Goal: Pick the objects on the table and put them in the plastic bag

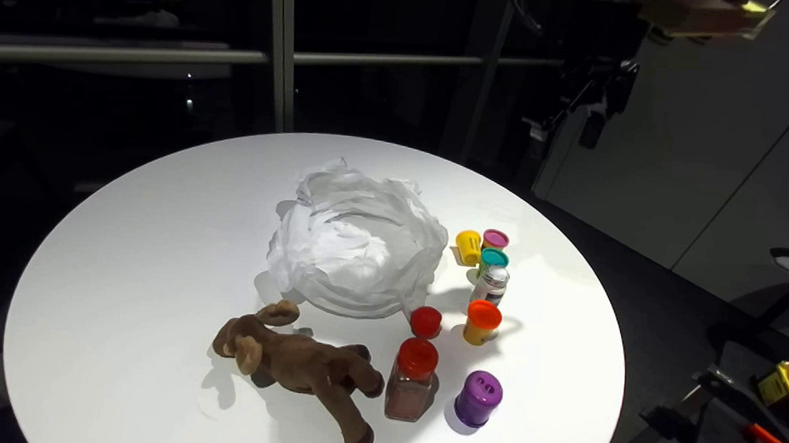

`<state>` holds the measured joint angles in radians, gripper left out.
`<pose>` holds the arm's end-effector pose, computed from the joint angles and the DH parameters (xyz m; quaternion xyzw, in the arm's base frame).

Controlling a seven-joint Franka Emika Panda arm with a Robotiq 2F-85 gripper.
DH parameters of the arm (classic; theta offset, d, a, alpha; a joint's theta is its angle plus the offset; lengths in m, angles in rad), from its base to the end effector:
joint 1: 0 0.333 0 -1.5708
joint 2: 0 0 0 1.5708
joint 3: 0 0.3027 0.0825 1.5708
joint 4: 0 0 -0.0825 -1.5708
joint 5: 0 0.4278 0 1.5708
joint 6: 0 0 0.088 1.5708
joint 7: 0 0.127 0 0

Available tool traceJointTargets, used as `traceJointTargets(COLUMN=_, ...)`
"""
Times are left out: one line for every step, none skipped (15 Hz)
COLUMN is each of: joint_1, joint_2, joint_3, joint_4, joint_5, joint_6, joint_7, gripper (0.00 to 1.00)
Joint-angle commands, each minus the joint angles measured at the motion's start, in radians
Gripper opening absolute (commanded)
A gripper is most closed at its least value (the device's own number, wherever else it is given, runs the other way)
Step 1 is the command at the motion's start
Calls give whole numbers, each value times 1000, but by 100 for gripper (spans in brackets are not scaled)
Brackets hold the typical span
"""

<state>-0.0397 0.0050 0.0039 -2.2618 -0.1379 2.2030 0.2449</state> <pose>0.5446 -0.0264 0.2923 0.9933 -0.0974 -0.0260 0.0573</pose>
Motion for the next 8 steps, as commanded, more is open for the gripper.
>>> traceJointTargets(joint_1=24, joint_2=56, joint_3=4, joint_4=-38, joint_5=64, joint_6=61, joint_7=-8, gripper=100)
traceJointTargets(joint_1=30, joint_2=70, joint_3=6, joint_4=-51, joint_5=92, joint_6=86, joint_7=-16, gripper=100)
traceJointTargets(joint_1=33, joint_2=89, joint_3=9, joint_4=-75, joint_5=150, joint_6=138, joint_7=-29, gripper=100)
traceJointTargets(joint_1=37, joint_2=105, joint_3=13, joint_4=-89, joint_5=199, joint_6=174, joint_7=-37, gripper=100)
traceJointTargets(joint_1=41, joint_2=135, joint_3=17, joint_4=-103, joint_5=237, joint_6=200, joint_7=-54, gripper=100)
traceJointTargets(joint_1=45, joint_2=154, joint_3=20, joint_4=-115, joint_5=261, joint_6=227, joint_7=-60, gripper=100)
traceJointTargets(joint_1=52, joint_2=187, joint_3=21, joint_4=-125, joint_5=264, joint_6=273, joint_7=-46, gripper=100)
traceJointTargets(joint_1=58, joint_2=215, joint_3=20, joint_4=-133, joint_5=258, joint_6=308, joint_7=-34, gripper=100)
